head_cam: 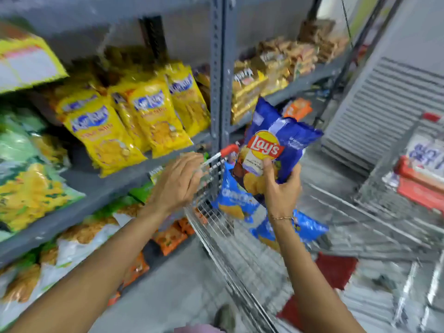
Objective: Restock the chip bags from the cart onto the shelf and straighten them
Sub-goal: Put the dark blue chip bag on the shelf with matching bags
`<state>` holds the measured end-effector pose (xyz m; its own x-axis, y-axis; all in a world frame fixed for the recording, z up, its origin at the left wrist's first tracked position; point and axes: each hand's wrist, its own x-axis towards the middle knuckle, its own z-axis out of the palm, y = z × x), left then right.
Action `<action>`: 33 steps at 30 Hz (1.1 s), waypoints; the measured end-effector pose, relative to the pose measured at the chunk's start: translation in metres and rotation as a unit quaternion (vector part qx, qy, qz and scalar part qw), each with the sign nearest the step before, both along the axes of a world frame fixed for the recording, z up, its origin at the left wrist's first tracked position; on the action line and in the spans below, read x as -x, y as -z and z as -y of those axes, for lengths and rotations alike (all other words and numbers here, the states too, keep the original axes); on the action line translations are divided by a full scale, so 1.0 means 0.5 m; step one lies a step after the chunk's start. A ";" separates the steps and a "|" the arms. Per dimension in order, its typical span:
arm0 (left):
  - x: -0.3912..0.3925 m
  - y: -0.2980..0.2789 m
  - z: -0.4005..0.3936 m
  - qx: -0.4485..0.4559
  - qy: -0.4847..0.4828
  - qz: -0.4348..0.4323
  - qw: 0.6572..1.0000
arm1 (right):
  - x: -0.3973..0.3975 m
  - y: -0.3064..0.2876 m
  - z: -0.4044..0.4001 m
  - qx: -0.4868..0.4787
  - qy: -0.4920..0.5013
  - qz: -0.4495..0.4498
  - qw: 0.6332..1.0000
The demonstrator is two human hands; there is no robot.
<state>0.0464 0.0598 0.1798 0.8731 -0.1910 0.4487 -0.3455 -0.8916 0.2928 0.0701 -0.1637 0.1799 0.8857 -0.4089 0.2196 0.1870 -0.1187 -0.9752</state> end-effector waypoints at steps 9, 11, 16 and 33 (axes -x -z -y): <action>0.118 -0.389 -0.199 -0.046 -0.191 0.265 0.944 | -0.001 -0.394 -0.237 -0.069 -0.218 0.198 0.953; 0.176 -0.433 -0.261 -0.065 -0.245 0.276 0.927 | 0.017 -0.448 -0.318 -0.089 -0.289 0.206 0.931; 0.332 -0.487 -0.411 -0.090 -0.348 0.278 0.891 | 0.086 -0.544 -0.525 -0.112 -0.390 0.216 0.888; 0.642 -0.386 -0.776 -0.141 -0.519 0.183 0.823 | 0.269 -0.619 -1.083 -0.085 -0.591 0.097 0.797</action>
